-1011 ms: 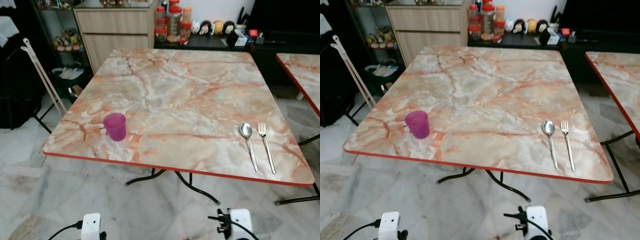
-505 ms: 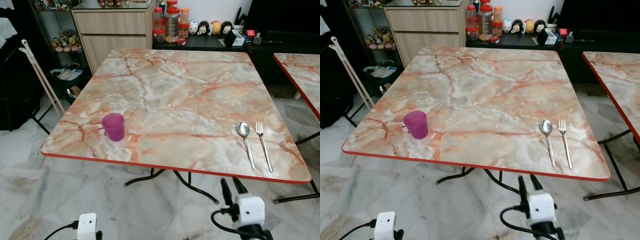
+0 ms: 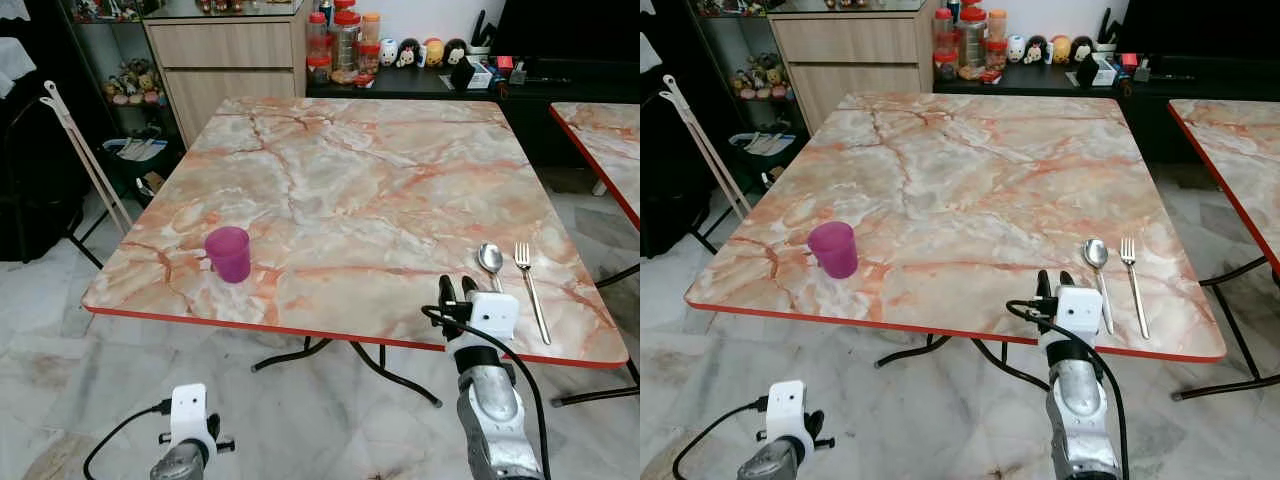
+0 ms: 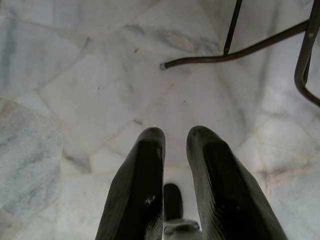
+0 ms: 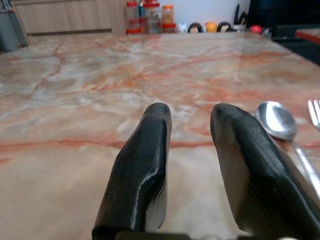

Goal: Setting the table

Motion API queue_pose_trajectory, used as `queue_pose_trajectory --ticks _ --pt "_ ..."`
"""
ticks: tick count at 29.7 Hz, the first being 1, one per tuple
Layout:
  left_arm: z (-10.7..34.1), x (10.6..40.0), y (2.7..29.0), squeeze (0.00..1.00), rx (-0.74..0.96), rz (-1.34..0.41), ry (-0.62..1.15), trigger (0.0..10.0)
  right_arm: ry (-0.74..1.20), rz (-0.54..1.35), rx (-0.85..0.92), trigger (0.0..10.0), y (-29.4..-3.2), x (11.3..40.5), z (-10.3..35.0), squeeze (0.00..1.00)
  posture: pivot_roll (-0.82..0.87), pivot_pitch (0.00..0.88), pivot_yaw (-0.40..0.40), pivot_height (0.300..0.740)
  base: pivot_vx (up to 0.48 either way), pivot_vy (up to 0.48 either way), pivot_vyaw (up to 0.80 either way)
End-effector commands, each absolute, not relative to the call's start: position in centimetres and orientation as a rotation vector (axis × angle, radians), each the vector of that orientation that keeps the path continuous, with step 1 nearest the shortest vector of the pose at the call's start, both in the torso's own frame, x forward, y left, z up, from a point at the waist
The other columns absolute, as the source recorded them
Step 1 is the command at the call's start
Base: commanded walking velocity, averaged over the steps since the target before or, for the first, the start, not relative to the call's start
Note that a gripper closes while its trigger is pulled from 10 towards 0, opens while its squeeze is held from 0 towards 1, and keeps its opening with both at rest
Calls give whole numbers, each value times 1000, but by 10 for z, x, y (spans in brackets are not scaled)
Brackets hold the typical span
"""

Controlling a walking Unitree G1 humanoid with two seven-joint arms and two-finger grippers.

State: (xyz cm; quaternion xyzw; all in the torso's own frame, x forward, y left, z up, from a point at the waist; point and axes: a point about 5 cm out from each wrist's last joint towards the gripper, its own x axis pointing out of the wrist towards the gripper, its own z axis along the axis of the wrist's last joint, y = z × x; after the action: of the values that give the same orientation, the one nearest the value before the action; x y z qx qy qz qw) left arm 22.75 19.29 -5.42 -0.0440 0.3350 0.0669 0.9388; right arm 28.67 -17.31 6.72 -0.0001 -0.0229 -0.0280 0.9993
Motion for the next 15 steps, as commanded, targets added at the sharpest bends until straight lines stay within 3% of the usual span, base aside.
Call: queue_pose_trajectory --ticks 1,6,15 --pt "-55 226 195 0 -102 161 687 10000 -17 -59 16 10000 -170 289 62 0 -91 0 30 740 0 0 0" --pt "-55 225 194 0 -112 165 684 10000 -3 -47 -9 10000 -167 293 60 0 -88 0 27 740 0 0 0" --pt "-58 221 195 0 -121 181 687 10000 -38 -16 9 10000 -157 296 63 0 -77 0 17 740 322 0 -89"
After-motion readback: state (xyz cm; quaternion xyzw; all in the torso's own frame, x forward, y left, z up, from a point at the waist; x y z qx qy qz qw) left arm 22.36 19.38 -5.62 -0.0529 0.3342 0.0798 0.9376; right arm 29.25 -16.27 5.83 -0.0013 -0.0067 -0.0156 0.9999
